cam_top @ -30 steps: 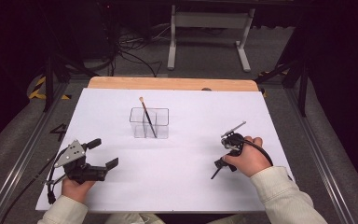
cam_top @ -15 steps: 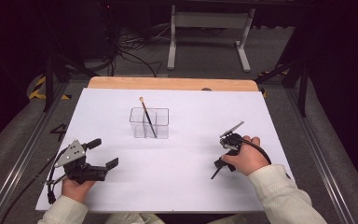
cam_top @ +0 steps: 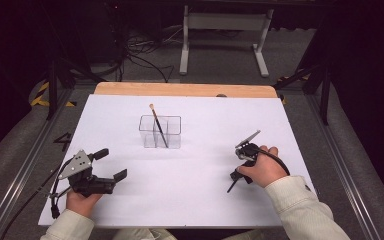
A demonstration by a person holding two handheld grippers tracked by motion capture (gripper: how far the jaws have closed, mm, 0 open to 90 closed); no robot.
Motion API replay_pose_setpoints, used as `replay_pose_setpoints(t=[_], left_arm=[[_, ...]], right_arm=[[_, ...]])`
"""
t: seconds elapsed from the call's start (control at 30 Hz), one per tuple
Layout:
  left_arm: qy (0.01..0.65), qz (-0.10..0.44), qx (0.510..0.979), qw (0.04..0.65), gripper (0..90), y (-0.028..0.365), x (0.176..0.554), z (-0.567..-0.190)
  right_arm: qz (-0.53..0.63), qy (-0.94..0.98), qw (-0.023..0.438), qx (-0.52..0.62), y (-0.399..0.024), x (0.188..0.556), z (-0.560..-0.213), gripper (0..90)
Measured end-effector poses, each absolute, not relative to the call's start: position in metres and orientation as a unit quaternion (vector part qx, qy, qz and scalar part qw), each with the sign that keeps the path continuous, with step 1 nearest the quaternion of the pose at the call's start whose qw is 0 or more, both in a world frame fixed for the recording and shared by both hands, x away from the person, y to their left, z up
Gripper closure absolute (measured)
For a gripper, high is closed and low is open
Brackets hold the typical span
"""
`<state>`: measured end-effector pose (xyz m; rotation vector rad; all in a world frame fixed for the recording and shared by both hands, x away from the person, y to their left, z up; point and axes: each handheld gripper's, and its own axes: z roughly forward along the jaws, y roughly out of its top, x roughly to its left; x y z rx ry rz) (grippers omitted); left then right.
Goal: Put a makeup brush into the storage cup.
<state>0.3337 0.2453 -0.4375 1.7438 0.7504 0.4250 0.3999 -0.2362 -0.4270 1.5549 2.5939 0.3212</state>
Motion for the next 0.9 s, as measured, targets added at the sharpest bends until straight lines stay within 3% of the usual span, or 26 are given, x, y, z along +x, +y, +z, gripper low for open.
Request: replay_pose_setpoints(t=[0.27, 0.57, 0.7, 0.73, 0.9], left_arm=[[0.319, 0.181, 0.741, 0.563, 0.4, 0.2454, 0.3338, -0.4375], [0.32, 0.179, 0.74, 0.563, 0.4, 0.2452, 0.3336, -0.4377], [0.319, 0.18, 0.741, 0.563, 0.4, 0.2453, 0.3338, -0.4377], [0.319, 0.18, 0.741, 0.563, 0.4, 0.2453, 0.3338, -0.4377], [0.319, 0.179, 0.741, 0.563, 0.4, 0.2453, 0.3339, -0.4377]], right_arm=[[0.096, 0.855, 0.061, 0.505, -0.2347, 0.3994, -0.4274, 18.1], [0.085, 0.861, 0.066, 0.497, -0.2353, 0.4007, -0.4252, 28.2], [0.081, 0.867, 0.063, 0.487, -0.2356, 0.4013, -0.4214, 47.9], [0.081, 0.867, 0.063, 0.487, -0.2356, 0.4013, -0.4214, 47.9], [0.07, 0.875, 0.055, 0.475, -0.2361, 0.403, -0.4191, 64.4]])
